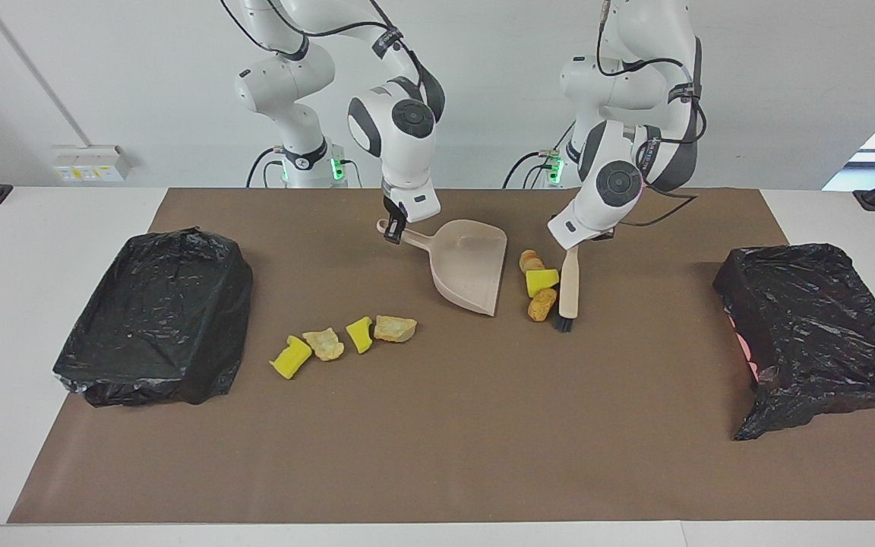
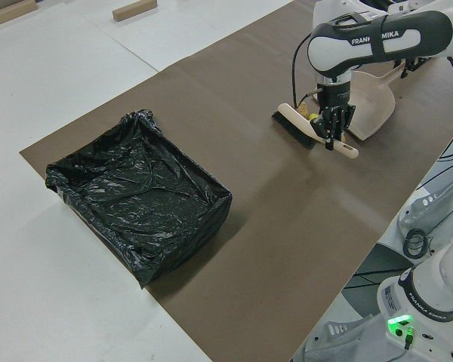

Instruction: Sweep and dump trash in bin

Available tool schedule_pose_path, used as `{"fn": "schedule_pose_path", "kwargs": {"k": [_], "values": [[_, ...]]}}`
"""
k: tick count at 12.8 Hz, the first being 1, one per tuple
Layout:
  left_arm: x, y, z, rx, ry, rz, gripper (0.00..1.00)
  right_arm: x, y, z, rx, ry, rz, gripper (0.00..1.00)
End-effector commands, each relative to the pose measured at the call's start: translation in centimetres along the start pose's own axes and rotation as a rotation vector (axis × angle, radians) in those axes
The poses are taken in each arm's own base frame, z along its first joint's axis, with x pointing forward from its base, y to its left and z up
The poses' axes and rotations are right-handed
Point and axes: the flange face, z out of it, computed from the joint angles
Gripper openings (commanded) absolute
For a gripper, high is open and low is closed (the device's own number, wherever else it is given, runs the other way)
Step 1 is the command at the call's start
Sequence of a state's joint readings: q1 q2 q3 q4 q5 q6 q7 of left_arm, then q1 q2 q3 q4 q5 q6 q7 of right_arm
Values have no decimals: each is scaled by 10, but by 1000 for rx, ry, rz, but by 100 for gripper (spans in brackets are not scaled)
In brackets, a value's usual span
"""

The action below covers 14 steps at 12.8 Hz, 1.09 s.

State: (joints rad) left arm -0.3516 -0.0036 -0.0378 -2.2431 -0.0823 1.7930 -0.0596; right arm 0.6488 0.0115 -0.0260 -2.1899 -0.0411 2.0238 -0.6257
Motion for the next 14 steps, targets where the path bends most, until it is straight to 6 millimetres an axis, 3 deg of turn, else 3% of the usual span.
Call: {"fn": "schedule_pose_path", "kwargs": {"k": [1, 5, 7, 9, 12, 14], "values": [[-18, 45, 8, -64, 6, 32, 0, -8, -1, -3, -29, 12, -31, 0], [-33, 113, 4, -203, -2, 78, 0, -9, -1, -3, -27, 10, -29, 0], [-38, 136, -9, -218, 8, 41, 0, -9, -1, -3, -25, 7, -28, 0], [-41, 138, -34, -232, 38, 30, 0, -9, -1, -3, -25, 7, -28, 0], [-45, 121, -63, -261, 54, -62, 0, -10, -1, -2, -24, 6, -28, 0], [-47, 108, -66, -264, 60, -129, 0, -9, -1, -3, -25, 7, -28, 0]]}}
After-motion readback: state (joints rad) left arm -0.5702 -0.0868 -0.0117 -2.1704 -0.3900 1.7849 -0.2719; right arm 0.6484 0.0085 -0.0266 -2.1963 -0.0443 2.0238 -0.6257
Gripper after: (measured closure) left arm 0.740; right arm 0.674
